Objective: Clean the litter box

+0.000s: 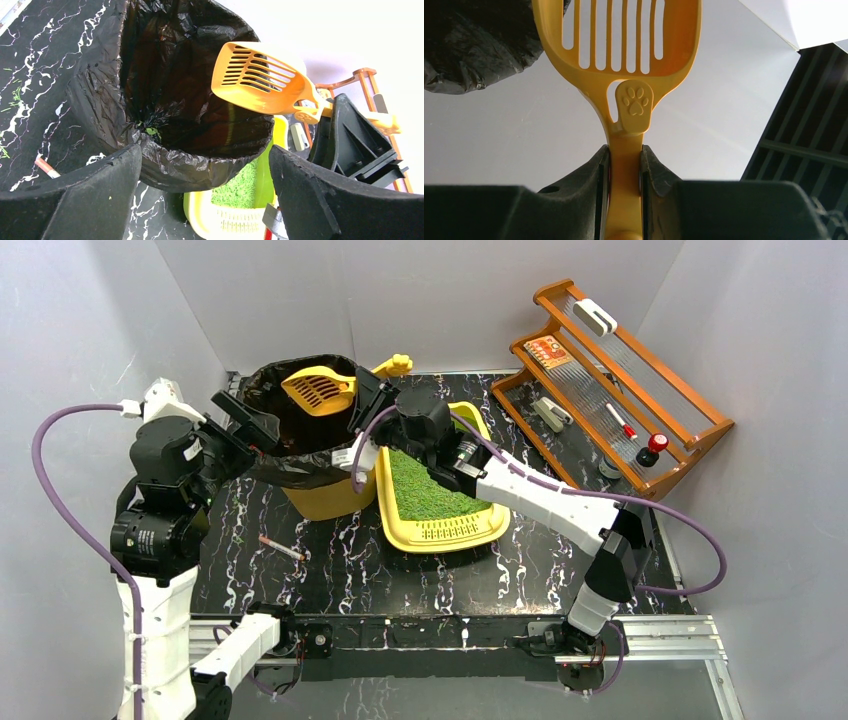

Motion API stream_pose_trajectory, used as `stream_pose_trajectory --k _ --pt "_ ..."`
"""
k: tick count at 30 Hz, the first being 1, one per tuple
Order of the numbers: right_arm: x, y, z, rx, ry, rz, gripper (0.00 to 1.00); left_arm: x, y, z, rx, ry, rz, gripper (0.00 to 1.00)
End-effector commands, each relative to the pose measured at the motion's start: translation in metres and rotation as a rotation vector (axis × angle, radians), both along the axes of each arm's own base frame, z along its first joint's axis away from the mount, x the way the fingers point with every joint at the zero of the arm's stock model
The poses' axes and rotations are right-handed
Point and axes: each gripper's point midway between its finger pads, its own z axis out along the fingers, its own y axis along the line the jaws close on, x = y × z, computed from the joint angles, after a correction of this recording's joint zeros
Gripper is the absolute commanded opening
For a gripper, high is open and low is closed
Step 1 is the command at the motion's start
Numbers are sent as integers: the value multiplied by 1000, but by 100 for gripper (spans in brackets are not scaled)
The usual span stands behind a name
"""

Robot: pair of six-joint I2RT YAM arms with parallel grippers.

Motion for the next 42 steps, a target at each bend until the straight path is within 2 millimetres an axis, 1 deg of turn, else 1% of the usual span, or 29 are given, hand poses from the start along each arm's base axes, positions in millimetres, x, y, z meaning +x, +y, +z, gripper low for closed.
stream_pose_trajectory --k 1,3,5,6,11,15,18,21,25,30,32,37,39,40,41,42 --pt "-1 -7 42 90 -82 -31 0 1 -2 2 16 -15 -20 93" --pt "4 -11 43 142 6 -69 0 2 -4 2 13 -15 -27 91" --pt "9 -20 44 201 101 -126 0 3 -6 1 11 -9 -42 89" --pt "9 -24 48 247 141 -144 0 4 -8 1 8 -7 -50 87" --pt "3 -47 44 416 369 -209 0 10 -19 -3 -7 17 -105 82" --pt "-1 -70 37 529 499 -293 0 15 -24 -3 -11 30 -128 77" --pt "-5 -88 24 606 599 -373 0 20 -25 -2 4 44 -141 75" --pt "-12 -103 5 681 708 -429 0 28 -28 1 12 56 -158 73" --pt "-20 -126 -21 762 835 -509 0 43 -34 6 9 69 -179 70" --pt "-29 -156 -43 906 956 -629 0 64 -42 7 18 93 -213 64" --pt "-36 -169 -54 942 995 -675 0 73 -45 7 25 107 -223 64" --pt "-58 -191 -91 957 1075 -720 0 96 -53 3 82 134 -214 61" --pt "-66 -198 -100 991 1103 -712 0 106 -62 2 117 146 -225 61" --pt "-71 -200 -104 1007 1124 -712 0 115 -68 -2 138 165 -229 61" --pt "-74 -203 -108 1027 1139 -721 0 116 -76 1 161 161 -237 61" --pt "-77 -206 -112 1040 1156 -732 0 125 -85 -5 193 180 -241 61"
